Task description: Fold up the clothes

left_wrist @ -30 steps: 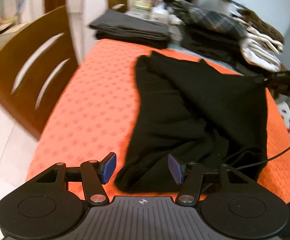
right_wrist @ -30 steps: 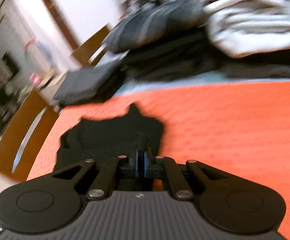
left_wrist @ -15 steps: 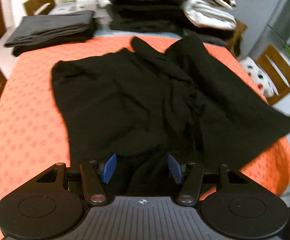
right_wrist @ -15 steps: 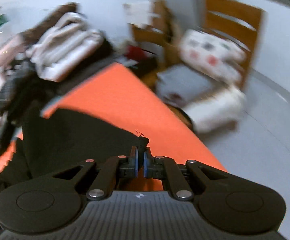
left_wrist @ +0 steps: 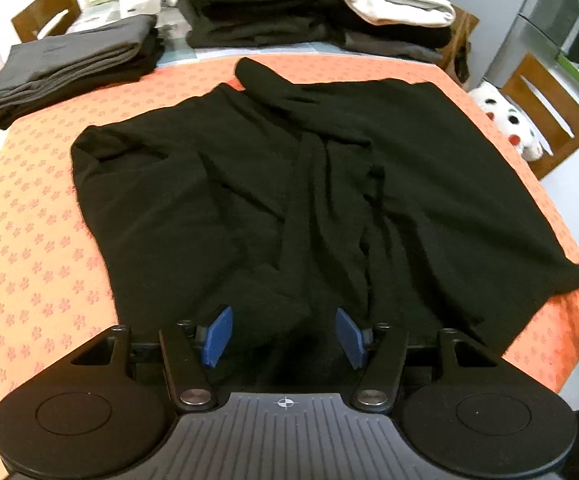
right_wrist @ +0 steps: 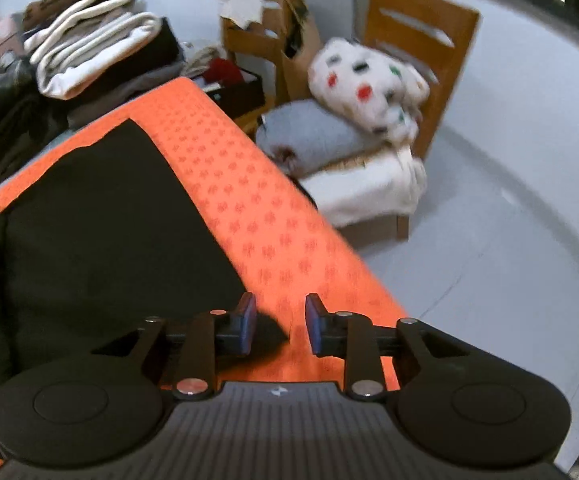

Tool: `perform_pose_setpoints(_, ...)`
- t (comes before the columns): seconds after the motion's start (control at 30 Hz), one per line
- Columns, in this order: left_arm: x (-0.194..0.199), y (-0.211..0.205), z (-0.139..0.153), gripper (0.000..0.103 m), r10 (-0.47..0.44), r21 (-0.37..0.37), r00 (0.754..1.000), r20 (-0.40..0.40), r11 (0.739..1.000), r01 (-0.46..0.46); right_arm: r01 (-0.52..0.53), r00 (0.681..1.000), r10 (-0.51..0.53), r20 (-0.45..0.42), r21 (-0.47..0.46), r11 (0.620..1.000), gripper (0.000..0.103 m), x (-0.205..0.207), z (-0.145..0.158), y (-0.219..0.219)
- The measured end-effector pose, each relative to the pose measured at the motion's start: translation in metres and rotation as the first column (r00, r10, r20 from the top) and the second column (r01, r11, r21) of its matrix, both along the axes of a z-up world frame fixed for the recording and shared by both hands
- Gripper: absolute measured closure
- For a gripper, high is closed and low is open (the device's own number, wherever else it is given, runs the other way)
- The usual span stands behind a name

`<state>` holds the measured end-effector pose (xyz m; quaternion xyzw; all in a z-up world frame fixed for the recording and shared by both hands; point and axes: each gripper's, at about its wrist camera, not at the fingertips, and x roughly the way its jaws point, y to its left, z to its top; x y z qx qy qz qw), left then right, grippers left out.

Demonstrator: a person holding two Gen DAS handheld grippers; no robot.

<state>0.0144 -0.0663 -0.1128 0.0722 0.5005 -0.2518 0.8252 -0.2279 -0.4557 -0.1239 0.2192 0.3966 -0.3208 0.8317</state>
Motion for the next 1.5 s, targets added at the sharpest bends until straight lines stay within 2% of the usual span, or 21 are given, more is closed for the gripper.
perform_pose_setpoints(0.17, -0.001, -0.006, -0.006, 0.041, 0.014, 0.031, 0.999, 0.041, 0.999, -0.015, -0.062, 0.998, 0.062, 0.022, -0.004, 0.998, 0.067, 0.032, 0.010, -0.015)
perform_pose_setpoints(0.3, -0.004, -0.015, -0.019, 0.042, 0.002, 0.095, 0.996, 0.090, 0.995, -0.011, -0.123, 0.992, 0.122, 0.034, 0.012, 0.992, 0.067, 0.056, 0.014, -0.013)
perform_pose_setpoints(0.37, -0.005, -0.015, -0.023, 0.052, 0.011, 0.119, 0.993, 0.114, 0.993, -0.025, -0.152, 0.988, 0.151, 0.037, 0.012, 0.988, 0.067, 0.065, 0.015, -0.009)
perform_pose_setpoints(0.43, -0.007, -0.011, -0.024, 0.079, 0.012, 0.103, 0.992, 0.129, 0.994, -0.025, -0.175, 0.984, 0.174, 0.038, 0.012, 0.985, 0.067, 0.072, 0.017, -0.006)
perform_pose_setpoints(0.5, -0.010, -0.006, -0.019, 0.090, 0.020, 0.060, 0.989, 0.146, 0.998, -0.029, -0.192, 0.981, 0.191, 0.038, 0.015, 0.981, 0.067, 0.076, 0.019, -0.001)
perform_pose_setpoints(0.53, -0.012, -0.002, -0.015, 0.091, 0.030, 0.041, 0.987, 0.160, 0.999, -0.036, -0.200, 0.979, 0.199, 0.037, 0.015, 0.980, 0.067, 0.078, 0.019, 0.001)
perform_pose_setpoints(0.67, -0.022, 0.019, 0.003, 0.092, 0.085, -0.047, 0.977, 0.194, 0.996, -0.077, -0.234, 0.972, 0.234, 0.028, 0.014, 0.972, 0.067, 0.086, 0.019, 0.009)
perform_pose_setpoints(0.77, -0.027, 0.040, 0.016, 0.093, 0.160, -0.086, 0.963, 0.219, 0.986, -0.144, -0.259, 0.966, 0.259, 0.024, 0.016, 0.966, 0.067, 0.093, 0.020, 0.015)
perform_pose_setpoints(0.97, -0.034, 0.087, 0.028, 0.093, 0.336, -0.116, 0.912, 0.234, 0.941, -0.317, -0.320, 0.947, 0.320, 0.019, 0.014, 0.947, 0.067, 0.110, 0.023, 0.030)
perform_pose_setpoints(1.2, -0.045, 0.122, 0.015, 0.092, 0.490, -0.149, 0.862, 0.133, 0.869, -0.471, -0.387, 0.922, 0.387, 0.009, 0.013, 0.922, 0.067, 0.127, 0.025, 0.048)
perform_pose_setpoints(1.37, -0.053, 0.145, 0.002, 0.087, 0.583, -0.165, 0.811, 0.043, 0.805, -0.570, -0.425, 0.905, 0.425, 0.003, 0.012, 0.905, 0.067, 0.134, 0.028, 0.060)
perform_pose_setpoints(1.43, -0.057, 0.153, -0.005, 0.078, 0.620, -0.167, 0.785, -0.007, 0.773, -0.612, -0.439, 0.899, 0.439, 0.001, 0.012, 0.899, 0.067, 0.137, 0.028, 0.065)
perform_pose_setpoints(1.47, -0.059, 0.155, -0.007, 0.074, 0.625, -0.168, 0.781, -0.019, 0.768, -0.618, -0.445, 0.896, 0.445, 0.001, 0.012, 0.896, 0.067, 0.139, 0.029, 0.065)
perform_pose_setpoints(1.5, -0.062, 0.155, -0.006, 0.067, 0.616, -0.176, 0.787, -0.016, 0.773, -0.609, -0.451, 0.893, 0.451, 0.001, 0.012, 0.893, 0.067, 0.141, 0.029, 0.066)
